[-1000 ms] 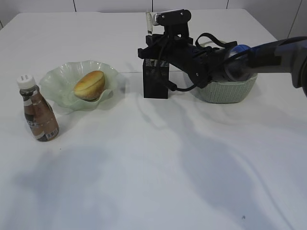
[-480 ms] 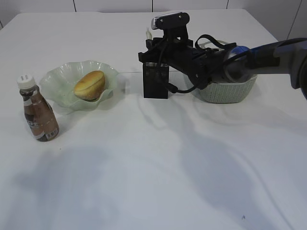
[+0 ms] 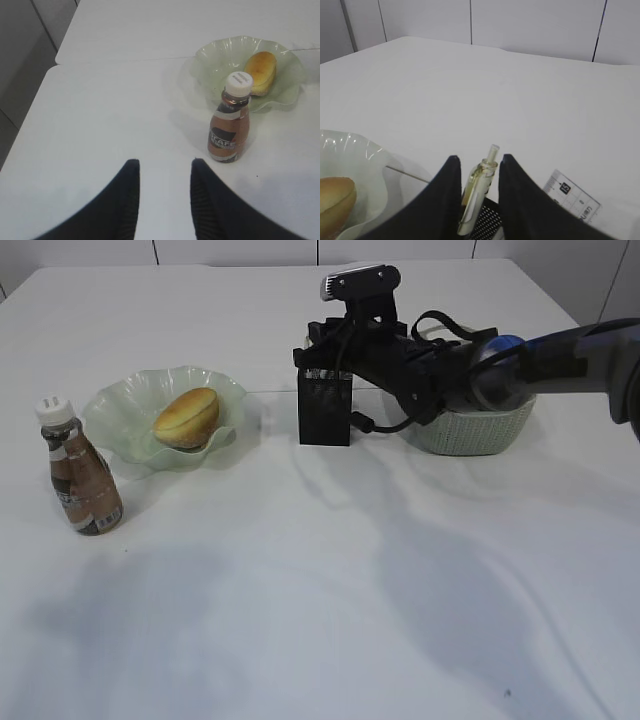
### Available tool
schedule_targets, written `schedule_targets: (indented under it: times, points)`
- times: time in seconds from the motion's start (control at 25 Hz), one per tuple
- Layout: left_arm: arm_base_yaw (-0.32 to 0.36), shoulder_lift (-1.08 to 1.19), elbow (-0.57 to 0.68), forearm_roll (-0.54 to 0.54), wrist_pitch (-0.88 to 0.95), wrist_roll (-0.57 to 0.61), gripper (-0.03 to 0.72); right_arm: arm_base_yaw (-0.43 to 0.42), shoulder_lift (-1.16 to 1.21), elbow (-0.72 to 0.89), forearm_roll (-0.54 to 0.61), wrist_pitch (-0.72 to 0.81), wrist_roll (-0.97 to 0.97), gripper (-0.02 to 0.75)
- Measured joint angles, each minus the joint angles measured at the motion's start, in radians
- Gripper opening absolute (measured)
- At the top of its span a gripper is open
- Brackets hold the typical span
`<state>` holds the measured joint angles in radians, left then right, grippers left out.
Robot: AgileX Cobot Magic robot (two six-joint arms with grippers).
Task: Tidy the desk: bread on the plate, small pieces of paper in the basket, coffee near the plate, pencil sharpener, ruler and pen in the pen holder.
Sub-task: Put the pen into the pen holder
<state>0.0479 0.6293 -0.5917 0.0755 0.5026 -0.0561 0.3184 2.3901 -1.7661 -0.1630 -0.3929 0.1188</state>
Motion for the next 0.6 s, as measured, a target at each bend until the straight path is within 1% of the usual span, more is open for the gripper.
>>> schedule_targets:
  times: [0.08, 0.32, 0.52, 0.6]
  points:
    - [0.0, 0.0, 0.0, 0.0, 0.0, 0.0, 0.239, 0.0, 0.0, 0.0, 0.0, 0.014, 0.0, 0.231]
    - [0.0, 0.0, 0.0, 0.0, -0.017, 0.0, 0.24, 0.0, -0.04, 0.0, 0.0, 0.15, 0.0, 0.231]
    - [0.0, 0.0, 0.0, 0.004, -0.043, 0.0, 0.244, 0.0, -0.12, 0.0, -0.01, 0.251, 0.0, 0.232]
    - [0.0, 0.0, 0.0, 0.004, -0.047, 0.0, 0.244, 0.0, -0.17, 0.0, -0.026, 0.319, 0.0, 0.235]
